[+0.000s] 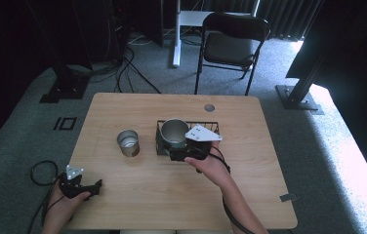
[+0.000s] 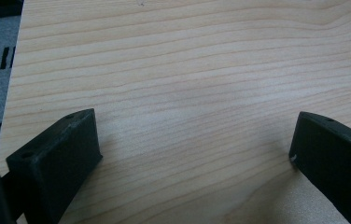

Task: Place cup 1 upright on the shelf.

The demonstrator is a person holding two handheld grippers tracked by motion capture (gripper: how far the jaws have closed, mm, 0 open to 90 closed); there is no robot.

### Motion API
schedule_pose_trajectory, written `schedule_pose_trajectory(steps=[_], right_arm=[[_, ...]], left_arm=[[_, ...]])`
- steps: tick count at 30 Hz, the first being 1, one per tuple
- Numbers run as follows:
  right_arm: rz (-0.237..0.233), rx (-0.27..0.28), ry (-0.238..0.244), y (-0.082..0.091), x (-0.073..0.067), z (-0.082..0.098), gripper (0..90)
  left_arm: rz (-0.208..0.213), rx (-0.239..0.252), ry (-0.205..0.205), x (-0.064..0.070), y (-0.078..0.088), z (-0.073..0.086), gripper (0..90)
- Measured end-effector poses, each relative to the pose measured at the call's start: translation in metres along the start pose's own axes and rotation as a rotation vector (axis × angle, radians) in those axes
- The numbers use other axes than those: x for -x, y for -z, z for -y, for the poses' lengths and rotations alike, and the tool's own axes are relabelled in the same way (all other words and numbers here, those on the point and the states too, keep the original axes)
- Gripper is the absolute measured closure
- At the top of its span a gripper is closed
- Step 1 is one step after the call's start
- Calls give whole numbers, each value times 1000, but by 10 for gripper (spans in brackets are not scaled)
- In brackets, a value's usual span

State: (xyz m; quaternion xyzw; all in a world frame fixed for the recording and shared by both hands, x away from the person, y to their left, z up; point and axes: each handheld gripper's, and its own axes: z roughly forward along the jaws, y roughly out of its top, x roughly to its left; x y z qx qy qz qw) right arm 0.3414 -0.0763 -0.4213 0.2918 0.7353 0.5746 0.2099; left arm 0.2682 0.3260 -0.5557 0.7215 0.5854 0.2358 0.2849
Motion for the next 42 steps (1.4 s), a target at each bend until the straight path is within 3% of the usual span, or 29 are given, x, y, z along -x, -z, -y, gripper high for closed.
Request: schedule_pose_trajectory(steps=[3, 4, 11, 22, 34, 42], right_arm=[[43, 7, 2, 1, 7, 0, 146], [78, 20, 9, 1, 12, 0, 146], [140, 39, -21, 3, 30, -4, 146], [215, 43, -58, 8, 52, -2, 147], [302, 27, -88, 10, 74, 16, 147], [331, 34, -119, 11, 84, 24, 147]], left_arm=[[0, 3, 2, 0, 0, 0, 22], [0, 1, 0, 0, 0, 0, 23], [0, 1, 0, 0, 0, 0, 23], [0, 1, 1, 0, 0, 0, 23], [0, 0, -1, 0, 0, 0, 23], [0, 0, 1, 0, 0, 0, 23]])
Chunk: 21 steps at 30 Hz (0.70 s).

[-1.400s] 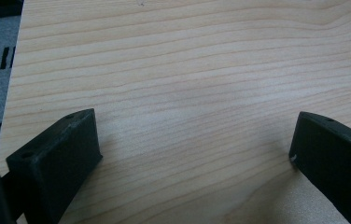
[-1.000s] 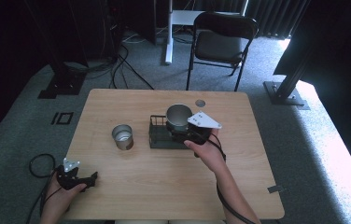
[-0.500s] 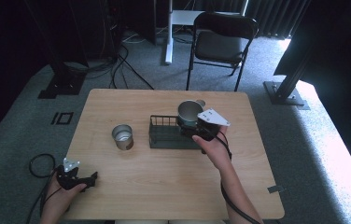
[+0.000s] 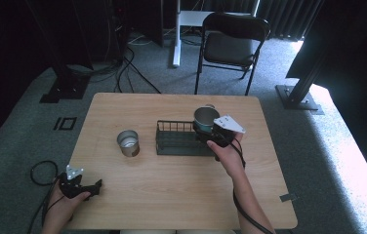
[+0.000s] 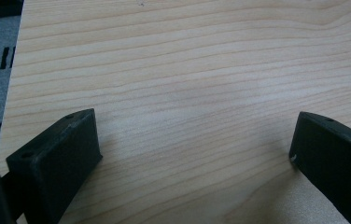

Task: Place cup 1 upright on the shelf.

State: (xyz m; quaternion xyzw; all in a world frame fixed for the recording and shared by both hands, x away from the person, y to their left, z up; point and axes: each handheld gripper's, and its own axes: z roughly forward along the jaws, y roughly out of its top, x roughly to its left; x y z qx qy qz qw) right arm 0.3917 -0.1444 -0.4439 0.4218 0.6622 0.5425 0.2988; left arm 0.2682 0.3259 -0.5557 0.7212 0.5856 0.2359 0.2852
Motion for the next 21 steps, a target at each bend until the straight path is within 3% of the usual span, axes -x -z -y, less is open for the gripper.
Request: schedule_pose_trajectory(steps=[13, 21], right_arm=[[8, -4, -13, -11, 7, -3, 147], [13, -26, -26, -18, 8, 4, 147]], left_arm=[[0, 1, 2, 0, 0, 0, 23], [0, 0, 0, 0, 0, 0, 23]])
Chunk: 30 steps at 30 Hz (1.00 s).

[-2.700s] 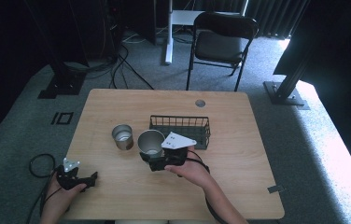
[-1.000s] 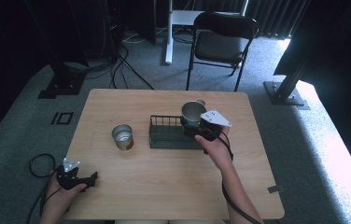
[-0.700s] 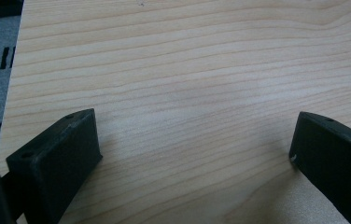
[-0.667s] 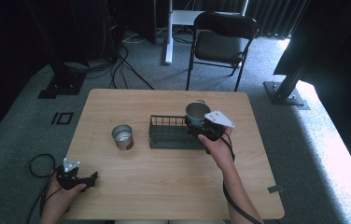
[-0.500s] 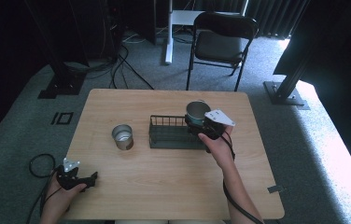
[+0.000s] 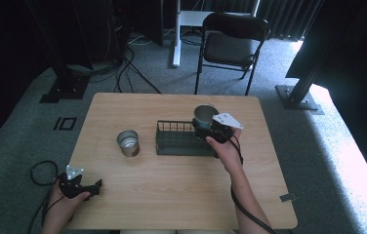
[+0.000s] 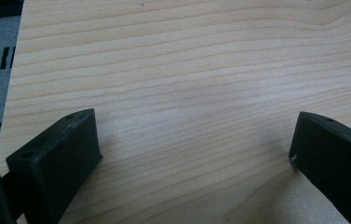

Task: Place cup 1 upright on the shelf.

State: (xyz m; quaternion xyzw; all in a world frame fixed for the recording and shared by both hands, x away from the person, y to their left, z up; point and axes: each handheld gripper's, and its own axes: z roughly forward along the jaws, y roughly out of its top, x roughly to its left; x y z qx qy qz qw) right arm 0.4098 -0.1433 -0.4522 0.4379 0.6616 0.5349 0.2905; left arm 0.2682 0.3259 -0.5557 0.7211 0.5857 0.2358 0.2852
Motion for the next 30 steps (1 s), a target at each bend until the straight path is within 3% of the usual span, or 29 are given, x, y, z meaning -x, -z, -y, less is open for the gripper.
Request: schedule_pose_trajectory(steps=[15, 30], right_arm=[[31, -54, 11, -13, -2, 20, 147], [54, -55, 10, -16, -2, 34, 147]], left_arm=[[0, 0, 0, 0, 0, 0, 23], [0, 0, 0, 0, 0, 0, 23]])
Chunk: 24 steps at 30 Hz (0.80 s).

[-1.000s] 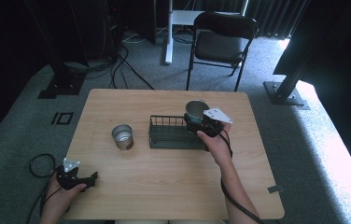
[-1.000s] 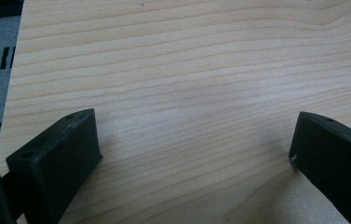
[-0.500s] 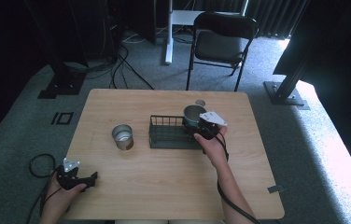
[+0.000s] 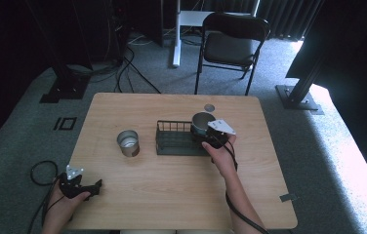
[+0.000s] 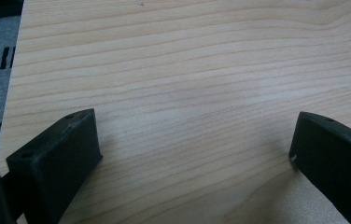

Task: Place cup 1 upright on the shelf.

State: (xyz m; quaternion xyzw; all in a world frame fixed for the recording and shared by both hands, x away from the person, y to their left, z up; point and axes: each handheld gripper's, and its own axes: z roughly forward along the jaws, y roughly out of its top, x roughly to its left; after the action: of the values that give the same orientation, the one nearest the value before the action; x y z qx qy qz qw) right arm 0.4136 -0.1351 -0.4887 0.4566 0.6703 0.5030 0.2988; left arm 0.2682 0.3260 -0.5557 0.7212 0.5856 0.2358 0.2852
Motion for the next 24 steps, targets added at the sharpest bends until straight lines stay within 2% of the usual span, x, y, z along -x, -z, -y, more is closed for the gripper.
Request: schedule_pose_trajectory(steps=[7, 15, 22, 24], right_arm=[[12, 27, 37, 1, -4, 4, 145], [-20, 7, 78, 3, -4, 5, 116], [-12, 6, 64, 8, -2, 4, 115], [-10, 5, 80, 10, -1, 5, 115]], left_arm=[[0, 0, 0, 0, 0, 0, 23], [0, 0, 0, 0, 0, 0, 23], [0, 0, 0, 0, 0, 0, 23], [0, 0, 0, 0, 0, 0, 23]])
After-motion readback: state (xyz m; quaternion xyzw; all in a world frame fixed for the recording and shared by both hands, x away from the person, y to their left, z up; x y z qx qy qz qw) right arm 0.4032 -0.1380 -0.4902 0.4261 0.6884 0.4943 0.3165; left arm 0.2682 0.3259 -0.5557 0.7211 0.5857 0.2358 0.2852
